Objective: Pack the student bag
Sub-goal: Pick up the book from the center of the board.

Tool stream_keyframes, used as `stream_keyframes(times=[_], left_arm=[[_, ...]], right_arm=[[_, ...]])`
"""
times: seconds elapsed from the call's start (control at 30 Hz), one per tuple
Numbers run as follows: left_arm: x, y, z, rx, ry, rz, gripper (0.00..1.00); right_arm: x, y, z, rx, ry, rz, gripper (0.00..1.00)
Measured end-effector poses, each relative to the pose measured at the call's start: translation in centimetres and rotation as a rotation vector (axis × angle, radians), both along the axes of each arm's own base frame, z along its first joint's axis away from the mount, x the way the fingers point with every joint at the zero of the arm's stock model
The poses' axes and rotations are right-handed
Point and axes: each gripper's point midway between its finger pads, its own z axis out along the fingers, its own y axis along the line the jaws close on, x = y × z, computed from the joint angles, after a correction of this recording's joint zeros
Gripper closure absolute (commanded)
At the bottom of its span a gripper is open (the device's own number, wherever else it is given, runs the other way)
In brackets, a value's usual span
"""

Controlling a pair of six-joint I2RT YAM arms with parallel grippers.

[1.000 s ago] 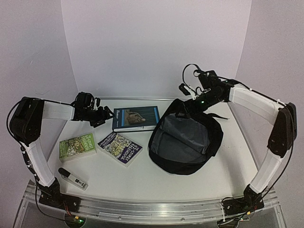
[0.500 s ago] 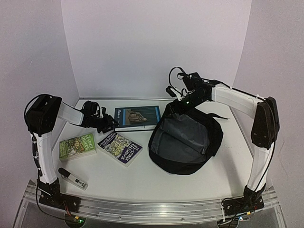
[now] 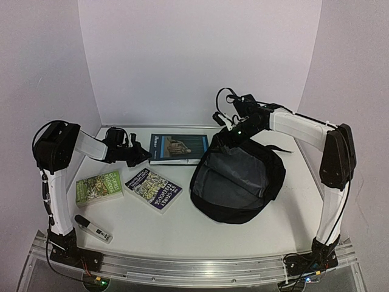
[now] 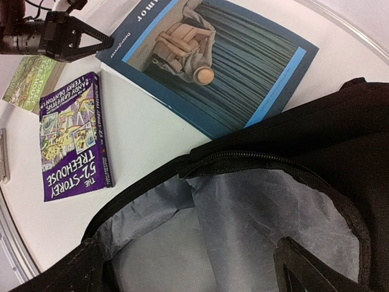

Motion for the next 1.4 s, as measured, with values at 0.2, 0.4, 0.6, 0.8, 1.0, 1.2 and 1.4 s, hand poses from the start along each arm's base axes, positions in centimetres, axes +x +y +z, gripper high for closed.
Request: stream_keyframes(times=[0.2, 0.4, 0.6, 0.8, 1.0, 1.2, 1.4], left_arm=[[0.0, 0.4, 1.4, 0.013, -0.023, 0.024, 1.0], [-0.4, 2.5, 9.1, 0.06, -0.143, 0.125, 1.0], [-1.7, 4.7, 16.9, 0.071, -0.273, 0.22, 1.0], [-3.8, 4.8, 21.0, 0.051, -0.351, 0.188, 1.0], [-6.6, 3.2, 22.3, 0.033, -0.371, 0.033, 1.0], [-10.7, 1.7, 24.8, -0.009, -0.42, -0.134, 1.0], [-15.3, 0.1, 27.7, -0.072, -0.498, -0.309, 1.0]], right_arm=[[0.1, -0.1, 0.0, -0.005, -0.004, -0.003, 0.02], [0.4, 0.2, 0.5, 0.005, -0.015, 0.0, 0.02], [0.8, 0.7, 1.8, 0.034, -0.03, -0.001, 0.02], [0.6, 1.5, 3.1, 0.085, -0.02, 0.016, 0.02], [-1.5, 0.2, 4.3, 0.038, -0.018, 0.078, 0.02], [-5.5, -3.3, 11.8, 0.009, -0.14, 0.157, 0.02], [-9.9, -5.7, 16.7, 0.025, -0.189, 0.208, 0.02]])
